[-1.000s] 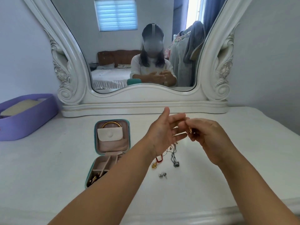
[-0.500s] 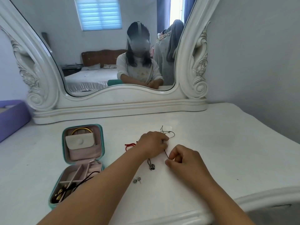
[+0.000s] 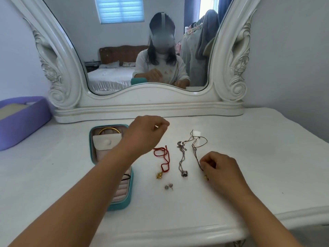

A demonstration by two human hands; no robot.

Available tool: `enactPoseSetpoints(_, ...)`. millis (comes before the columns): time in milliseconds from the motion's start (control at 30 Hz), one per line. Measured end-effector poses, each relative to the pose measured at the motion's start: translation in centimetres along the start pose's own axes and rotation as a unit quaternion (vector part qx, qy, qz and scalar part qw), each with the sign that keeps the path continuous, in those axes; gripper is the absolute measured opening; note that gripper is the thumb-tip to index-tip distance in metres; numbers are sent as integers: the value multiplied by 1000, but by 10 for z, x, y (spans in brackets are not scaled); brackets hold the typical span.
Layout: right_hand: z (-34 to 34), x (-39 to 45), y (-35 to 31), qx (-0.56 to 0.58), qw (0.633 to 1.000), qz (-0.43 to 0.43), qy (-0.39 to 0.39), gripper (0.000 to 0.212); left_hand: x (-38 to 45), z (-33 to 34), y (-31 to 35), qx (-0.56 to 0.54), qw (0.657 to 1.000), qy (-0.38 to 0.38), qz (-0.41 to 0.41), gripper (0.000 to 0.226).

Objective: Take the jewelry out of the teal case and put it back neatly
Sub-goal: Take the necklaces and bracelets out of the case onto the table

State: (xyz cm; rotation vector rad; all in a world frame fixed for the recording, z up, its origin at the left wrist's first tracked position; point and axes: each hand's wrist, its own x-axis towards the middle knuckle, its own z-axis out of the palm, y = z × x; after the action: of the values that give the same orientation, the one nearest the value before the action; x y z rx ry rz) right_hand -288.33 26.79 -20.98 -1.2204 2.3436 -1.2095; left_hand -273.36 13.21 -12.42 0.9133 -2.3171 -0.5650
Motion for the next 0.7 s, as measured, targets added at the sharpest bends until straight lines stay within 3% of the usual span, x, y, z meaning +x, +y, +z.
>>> enactPoseSetpoints(167,8,5,-16,-11,1000,-16,11,16,-24,-41,-36,-19,999,39,-19,16)
enactPoseSetpoints(300,18,-3,-47,58,996,-65,34,14,-50,-66,-72,-32,997,52,-54,15)
enactPoseSetpoints(433,48,-17,-86,81,982,-157,-68,14,-81,-77,-98,-23,995,-34,-89,12)
enactPoseSetpoints(567,81,-26,-109,61,953,-258,-147,8,-102,-81,-114,-33,993,-50,-102,7)
enactPoseSetpoints(700,103,-29,-117,35,929,-297,-219,29,-115,-81,-122,-29,993,-69,-88,12)
